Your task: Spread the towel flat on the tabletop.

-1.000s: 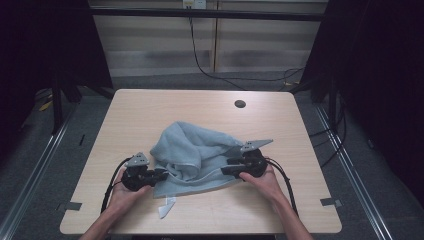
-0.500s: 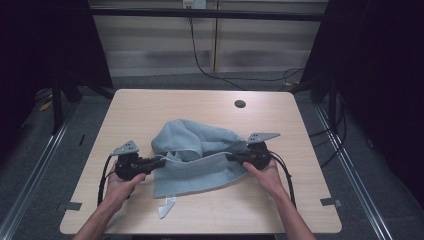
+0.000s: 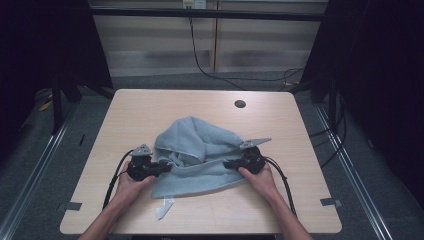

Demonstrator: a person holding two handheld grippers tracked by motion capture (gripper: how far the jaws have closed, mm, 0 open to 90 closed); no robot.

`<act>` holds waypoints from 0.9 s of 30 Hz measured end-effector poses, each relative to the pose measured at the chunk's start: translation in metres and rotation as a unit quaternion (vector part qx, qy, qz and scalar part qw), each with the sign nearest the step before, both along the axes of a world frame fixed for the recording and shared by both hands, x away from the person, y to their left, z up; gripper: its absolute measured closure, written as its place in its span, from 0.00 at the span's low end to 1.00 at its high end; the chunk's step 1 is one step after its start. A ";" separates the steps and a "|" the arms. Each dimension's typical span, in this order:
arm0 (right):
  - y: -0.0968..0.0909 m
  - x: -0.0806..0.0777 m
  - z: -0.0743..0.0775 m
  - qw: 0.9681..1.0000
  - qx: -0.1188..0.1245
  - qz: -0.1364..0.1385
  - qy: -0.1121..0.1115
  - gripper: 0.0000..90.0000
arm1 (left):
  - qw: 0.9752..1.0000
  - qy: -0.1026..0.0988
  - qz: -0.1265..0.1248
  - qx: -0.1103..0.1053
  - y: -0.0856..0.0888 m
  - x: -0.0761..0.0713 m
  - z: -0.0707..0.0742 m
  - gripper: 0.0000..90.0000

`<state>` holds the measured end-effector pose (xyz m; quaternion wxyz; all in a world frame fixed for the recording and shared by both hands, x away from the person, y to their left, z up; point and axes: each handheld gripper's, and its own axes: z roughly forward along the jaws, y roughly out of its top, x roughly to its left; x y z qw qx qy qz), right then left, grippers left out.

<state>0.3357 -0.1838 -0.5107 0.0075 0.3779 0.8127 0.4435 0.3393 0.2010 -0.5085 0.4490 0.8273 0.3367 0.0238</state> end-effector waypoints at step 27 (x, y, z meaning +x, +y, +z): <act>-0.008 -0.095 0.039 0.999 -0.003 0.045 -0.020 0.98 | 0.996 -0.003 -0.081 -0.023 0.004 -0.065 0.025 0.89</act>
